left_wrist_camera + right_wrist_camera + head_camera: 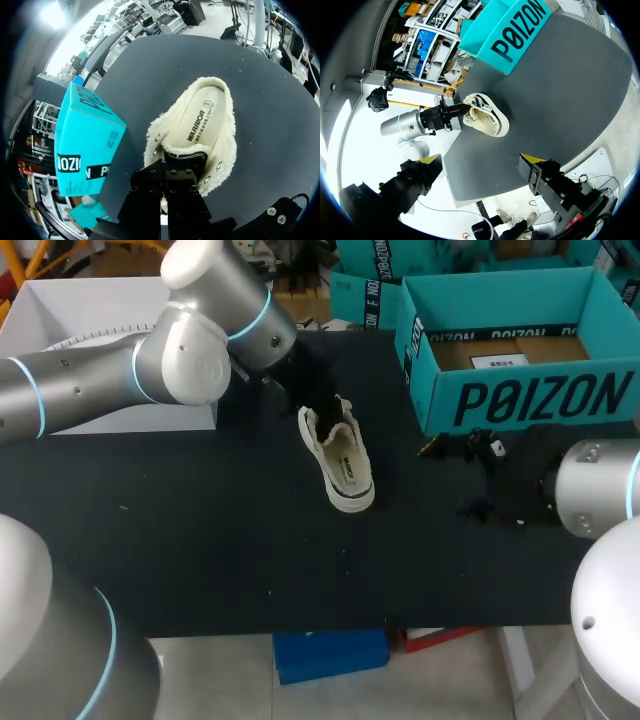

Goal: Take the shoe out of the shoebox, open the shoe tongue, remove and reinsert the insole, then place the shoe into the shoebox

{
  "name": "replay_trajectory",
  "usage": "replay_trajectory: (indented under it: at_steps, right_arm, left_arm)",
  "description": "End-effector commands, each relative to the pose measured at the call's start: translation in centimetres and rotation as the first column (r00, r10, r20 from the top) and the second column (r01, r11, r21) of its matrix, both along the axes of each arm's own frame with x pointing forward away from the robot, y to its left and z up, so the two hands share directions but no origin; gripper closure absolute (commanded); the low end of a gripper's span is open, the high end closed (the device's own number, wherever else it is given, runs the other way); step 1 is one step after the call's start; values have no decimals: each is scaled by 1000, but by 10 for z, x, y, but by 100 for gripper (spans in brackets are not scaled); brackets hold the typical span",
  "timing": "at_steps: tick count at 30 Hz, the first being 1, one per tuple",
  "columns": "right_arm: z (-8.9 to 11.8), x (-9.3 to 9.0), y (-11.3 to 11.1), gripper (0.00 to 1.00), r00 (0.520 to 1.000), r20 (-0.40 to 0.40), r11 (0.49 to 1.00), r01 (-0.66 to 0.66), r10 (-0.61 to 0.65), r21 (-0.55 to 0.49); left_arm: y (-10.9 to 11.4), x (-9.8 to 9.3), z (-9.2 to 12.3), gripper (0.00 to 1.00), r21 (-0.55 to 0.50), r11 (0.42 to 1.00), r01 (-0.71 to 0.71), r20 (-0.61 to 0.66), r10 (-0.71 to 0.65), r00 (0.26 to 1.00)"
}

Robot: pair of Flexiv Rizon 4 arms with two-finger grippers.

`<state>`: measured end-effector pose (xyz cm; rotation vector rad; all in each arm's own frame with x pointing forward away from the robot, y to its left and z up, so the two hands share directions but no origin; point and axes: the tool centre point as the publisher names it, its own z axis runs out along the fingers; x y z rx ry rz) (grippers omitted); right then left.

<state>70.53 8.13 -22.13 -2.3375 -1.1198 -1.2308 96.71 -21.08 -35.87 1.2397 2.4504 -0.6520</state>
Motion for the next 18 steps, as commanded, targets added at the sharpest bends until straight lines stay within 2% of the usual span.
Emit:
replay_trajectory:
  at_steps: [1,10,18]
  right_arm:
    - [-6,-6,3,0,988,81,991,131,-129,-30]
    - [-6,-6,3,0,988,81,991,131,-129,-30]
    - [-6,-6,3,0,988,81,991,131,-129,-30]
  left_arm:
    - [2,-4,-7,100,-2,1000,-2,-3,2,1000]
    - [5,-11,-13,100,14,1000,-4,-25,4,1000]
    - [17,-11,30,100,39,999,22,41,-24,999]
